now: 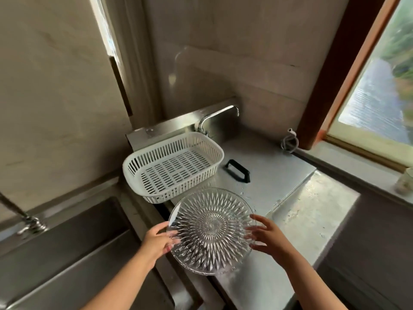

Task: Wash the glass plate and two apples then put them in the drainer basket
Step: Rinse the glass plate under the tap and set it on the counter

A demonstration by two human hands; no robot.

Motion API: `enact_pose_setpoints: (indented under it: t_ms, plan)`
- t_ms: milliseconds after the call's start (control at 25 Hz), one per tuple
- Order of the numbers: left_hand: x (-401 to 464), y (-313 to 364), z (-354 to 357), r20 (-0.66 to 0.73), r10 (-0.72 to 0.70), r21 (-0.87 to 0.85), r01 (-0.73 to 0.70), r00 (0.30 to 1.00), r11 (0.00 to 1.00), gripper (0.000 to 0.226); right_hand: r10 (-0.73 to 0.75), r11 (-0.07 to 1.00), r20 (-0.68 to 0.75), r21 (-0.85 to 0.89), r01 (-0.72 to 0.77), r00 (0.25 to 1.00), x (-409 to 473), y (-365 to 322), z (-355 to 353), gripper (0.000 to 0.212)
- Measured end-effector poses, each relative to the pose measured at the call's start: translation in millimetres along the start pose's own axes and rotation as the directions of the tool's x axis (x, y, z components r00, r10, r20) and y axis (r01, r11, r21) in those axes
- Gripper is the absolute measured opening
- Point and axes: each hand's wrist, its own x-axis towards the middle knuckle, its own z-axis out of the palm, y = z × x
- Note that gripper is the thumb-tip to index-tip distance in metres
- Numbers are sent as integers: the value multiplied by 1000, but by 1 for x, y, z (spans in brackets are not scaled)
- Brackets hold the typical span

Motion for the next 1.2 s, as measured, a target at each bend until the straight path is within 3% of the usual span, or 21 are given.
enact_pose_setpoints:
  t_ms: [360,960,1080,1200]
  plan:
    - [34,-4,9,6,-62,17,62,998,998,74,88,996,-48,10,-88,995,39,14,-10,49]
    - [0,31,-4,-40,10,52,-8,999,999,54,99,994,-199,63,-88,975,4,-20,-16,54]
    - [-23,48,-20,-27,71,60,-70,997,996,52,28,999,-169,-26,-33,985,-9,-45,0,47]
    - [-51,56,-46,-56,127,41,-125,990,991,48,-40,991,-26,-129,36,999,-19,-67,45,42]
